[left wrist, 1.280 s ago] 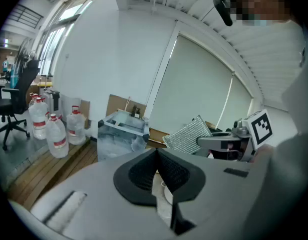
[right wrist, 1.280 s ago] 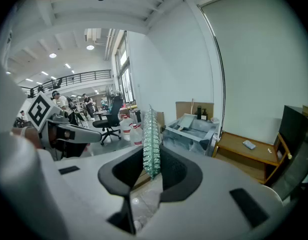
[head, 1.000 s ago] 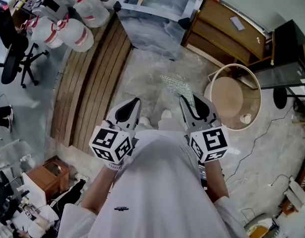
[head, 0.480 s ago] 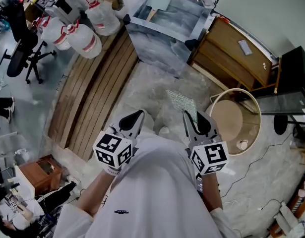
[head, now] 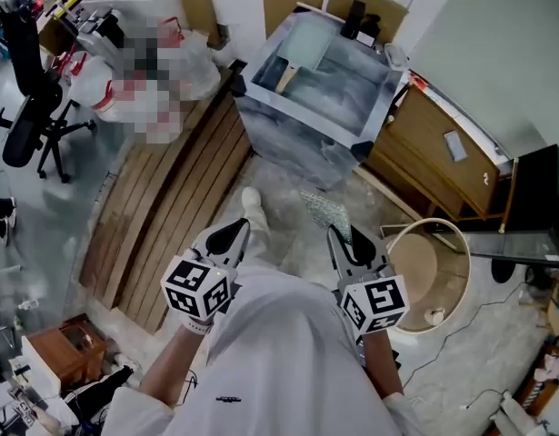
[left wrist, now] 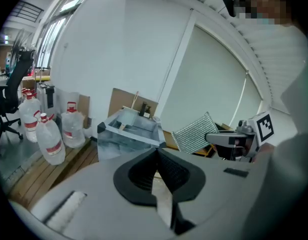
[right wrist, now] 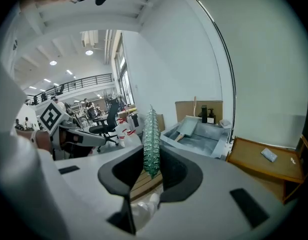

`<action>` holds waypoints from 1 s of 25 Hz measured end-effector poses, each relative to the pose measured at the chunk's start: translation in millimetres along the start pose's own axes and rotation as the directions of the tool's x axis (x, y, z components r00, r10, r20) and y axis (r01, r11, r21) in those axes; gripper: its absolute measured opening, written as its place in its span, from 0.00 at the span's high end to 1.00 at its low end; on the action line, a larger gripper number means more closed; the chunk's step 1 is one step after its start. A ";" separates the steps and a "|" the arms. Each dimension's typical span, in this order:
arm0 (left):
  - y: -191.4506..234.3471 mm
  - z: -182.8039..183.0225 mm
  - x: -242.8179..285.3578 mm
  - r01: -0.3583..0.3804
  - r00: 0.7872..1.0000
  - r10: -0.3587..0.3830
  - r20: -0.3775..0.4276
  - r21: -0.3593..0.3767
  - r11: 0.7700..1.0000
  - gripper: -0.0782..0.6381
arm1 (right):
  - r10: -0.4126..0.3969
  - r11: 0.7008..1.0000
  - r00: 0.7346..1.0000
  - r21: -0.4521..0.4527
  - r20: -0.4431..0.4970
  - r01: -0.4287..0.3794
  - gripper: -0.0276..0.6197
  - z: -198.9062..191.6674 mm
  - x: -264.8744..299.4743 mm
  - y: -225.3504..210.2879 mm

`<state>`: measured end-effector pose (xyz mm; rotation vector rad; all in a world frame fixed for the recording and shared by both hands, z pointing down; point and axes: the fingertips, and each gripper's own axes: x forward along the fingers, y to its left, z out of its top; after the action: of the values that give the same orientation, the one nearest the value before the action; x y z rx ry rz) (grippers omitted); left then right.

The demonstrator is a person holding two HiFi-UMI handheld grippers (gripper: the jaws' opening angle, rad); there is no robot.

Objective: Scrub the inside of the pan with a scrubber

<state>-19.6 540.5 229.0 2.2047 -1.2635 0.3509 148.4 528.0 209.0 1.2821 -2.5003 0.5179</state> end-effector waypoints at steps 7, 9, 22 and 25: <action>102.2 106.2 71.0 0.052 0.999 -0.052 -0.012 0.001 0.999 0.88 | -0.048 0.999 0.998 -0.024 -0.040 0.047 0.83 92.0 142.4 -28.0; 129.0 132.3 89.5 0.076 0.997 -0.076 -0.016 -0.004 0.997 0.88 | -0.080 0.996 0.996 -0.035 -0.047 0.079 0.83 114.4 177.2 -39.2; 209.1 233.0 179.9 0.157 0.987 -0.156 -0.037 0.033 0.987 0.88 | -0.209 0.974 0.975 -0.104 -0.070 0.202 0.83 190.0 298.8 -96.6; 212.9 244.7 194.8 0.160 0.986 -0.159 -0.041 0.033 0.986 0.88 | -0.216 0.971 0.973 -0.117 -0.080 0.206 0.83 196.3 313.8 -108.3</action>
<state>-112.7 175.0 199.9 2.3009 -1.0596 0.3527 43.0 158.2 180.3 1.4267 -2.2501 0.3766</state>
